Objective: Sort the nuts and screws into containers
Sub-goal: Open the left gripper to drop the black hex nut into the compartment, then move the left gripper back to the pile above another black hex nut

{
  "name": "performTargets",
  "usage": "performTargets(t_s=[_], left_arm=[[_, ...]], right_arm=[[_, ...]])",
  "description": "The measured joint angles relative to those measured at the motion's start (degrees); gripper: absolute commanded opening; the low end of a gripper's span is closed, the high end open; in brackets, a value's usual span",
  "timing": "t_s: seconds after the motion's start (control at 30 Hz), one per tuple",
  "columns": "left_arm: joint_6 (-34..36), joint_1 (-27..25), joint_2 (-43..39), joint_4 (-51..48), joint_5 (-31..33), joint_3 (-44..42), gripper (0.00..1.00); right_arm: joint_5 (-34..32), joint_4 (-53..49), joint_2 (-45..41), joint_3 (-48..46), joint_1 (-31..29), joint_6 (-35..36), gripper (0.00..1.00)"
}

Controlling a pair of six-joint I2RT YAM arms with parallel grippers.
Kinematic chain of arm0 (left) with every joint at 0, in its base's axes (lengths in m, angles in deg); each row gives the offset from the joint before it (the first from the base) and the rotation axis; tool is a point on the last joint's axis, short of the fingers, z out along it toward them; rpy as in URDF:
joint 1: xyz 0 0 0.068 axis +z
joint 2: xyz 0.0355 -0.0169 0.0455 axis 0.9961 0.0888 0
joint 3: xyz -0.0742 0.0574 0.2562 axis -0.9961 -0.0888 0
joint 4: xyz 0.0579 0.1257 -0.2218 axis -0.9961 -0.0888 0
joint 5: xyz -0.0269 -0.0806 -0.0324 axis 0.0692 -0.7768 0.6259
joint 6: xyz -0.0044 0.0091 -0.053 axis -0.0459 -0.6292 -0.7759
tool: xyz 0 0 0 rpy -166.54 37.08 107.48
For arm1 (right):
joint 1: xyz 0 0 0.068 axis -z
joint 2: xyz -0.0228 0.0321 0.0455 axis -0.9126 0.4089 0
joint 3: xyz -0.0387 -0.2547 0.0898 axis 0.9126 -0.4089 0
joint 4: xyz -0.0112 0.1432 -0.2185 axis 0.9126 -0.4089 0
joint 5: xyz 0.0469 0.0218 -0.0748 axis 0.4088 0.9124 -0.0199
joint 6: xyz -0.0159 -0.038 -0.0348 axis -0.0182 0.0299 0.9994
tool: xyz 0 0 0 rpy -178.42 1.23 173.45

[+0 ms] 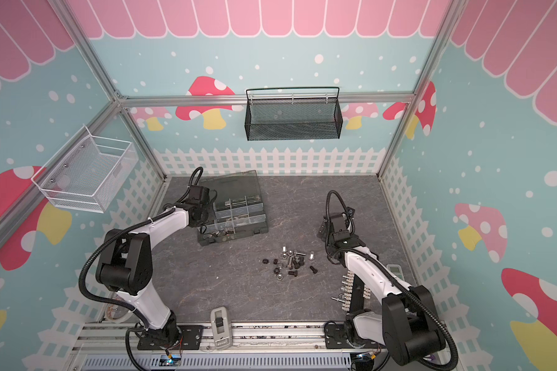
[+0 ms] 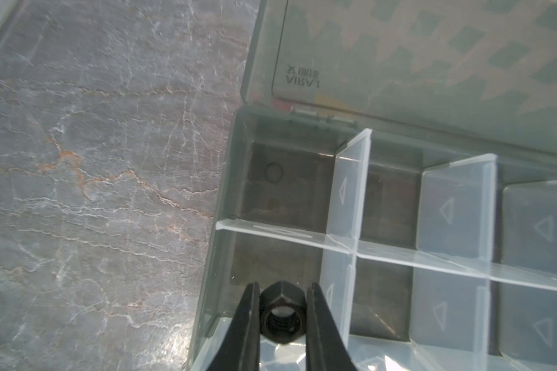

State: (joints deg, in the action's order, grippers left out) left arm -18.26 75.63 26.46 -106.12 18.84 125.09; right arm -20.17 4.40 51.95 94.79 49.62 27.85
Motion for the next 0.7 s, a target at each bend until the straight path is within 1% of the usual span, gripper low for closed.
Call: performTargets(t_s=[0.33,0.53,0.63,0.7], left_arm=[[-0.1,0.0,0.5,0.6,-0.6,0.0,0.39],[-0.1,0.0,-0.7,1.0,-1.9,-0.9,0.40],[-0.3,-0.8,-3.5,1.0,-2.6,-2.5,0.42],[-0.4,-2.3,-5.9,1.0,-3.1,-3.4,0.43]], right_arm=[[0.1,-0.4,1.5,0.7,0.0,0.0,0.97],[0.2,-0.4,1.6,0.9,0.0,0.0,0.97],[0.2,-0.4,1.6,0.9,0.0,0.0,0.97],[0.2,-0.4,1.6,0.9,0.0,0.0,0.97]])
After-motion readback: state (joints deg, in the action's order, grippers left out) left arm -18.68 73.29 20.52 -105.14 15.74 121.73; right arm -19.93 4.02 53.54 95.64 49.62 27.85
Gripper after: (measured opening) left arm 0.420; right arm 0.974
